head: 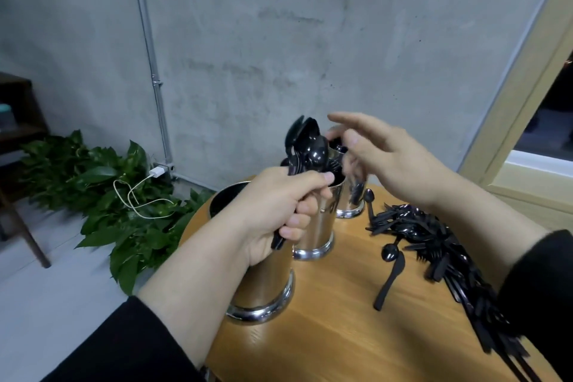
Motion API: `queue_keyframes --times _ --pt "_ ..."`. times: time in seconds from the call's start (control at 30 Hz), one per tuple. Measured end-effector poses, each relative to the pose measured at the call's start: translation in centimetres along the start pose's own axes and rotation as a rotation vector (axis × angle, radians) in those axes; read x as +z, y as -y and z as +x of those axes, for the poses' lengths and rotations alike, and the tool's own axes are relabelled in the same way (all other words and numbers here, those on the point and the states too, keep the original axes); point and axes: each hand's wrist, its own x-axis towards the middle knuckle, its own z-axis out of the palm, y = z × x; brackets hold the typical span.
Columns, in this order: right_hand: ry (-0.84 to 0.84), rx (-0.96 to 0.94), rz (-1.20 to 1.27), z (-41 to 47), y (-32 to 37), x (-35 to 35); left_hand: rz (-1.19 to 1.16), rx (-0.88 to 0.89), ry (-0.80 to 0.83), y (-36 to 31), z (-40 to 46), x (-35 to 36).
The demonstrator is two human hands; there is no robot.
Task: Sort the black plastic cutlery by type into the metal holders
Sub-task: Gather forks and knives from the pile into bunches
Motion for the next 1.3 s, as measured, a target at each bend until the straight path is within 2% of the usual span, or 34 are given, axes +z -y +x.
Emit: queue_keyframes --times 0.07,0.2,0.5,0.6,0.73,0.83,0.9,1.0,1.07,1.13,1.2,1.3 --pt "0.079 0.006 0.030 -1.8 0.6 0.0 0.049 -0.053 0.086 0.3 0.0 1.6" --pt "0.056 0.059 0.103 -4.2 0.6 -0.9 0.130 -0.096 0.175 1.2 -0.2 4.7" --pt "-0.149 0.273 0.172 -8.1 -1.1 -3.8 0.099 0.026 0.161 2.9 0.2 8.3" --pt "-0.250 0.308 0.232 -8.6 -1.2 -4.1 0.161 0.066 0.135 3.4 0.3 9.0" --pt "-0.323 0.384 0.314 -8.7 -1.1 -4.3 0.401 0.145 0.023 3.8 0.4 10.0" --pt "-0.332 0.348 0.378 -8.9 -0.8 -4.2 0.383 0.113 0.006 3.9 0.3 10.5" --pt "-0.316 0.280 0.378 -9.3 -0.6 -4.3 0.284 0.046 0.058 3.8 0.1 10.6" --pt "-0.266 0.167 -0.082 -9.6 -0.9 -4.9 0.171 -0.030 0.167 3.4 -0.2 10.3" --pt "-0.171 0.104 -0.251 -9.7 -1.0 -5.1 0.141 -0.073 0.275 3.0 -0.5 10.0" --pt "-0.060 0.067 -0.225 -9.8 -0.9 -5.1 0.136 -0.122 0.383 2.6 -0.9 9.7" --pt "0.028 0.057 -0.079 -9.8 -0.6 -5.1 0.144 -0.165 0.448 2.4 -1.3 9.5" --pt "0.064 0.070 0.102 -9.7 -0.5 -5.0 0.241 -0.110 0.387 2.3 -1.2 9.4"
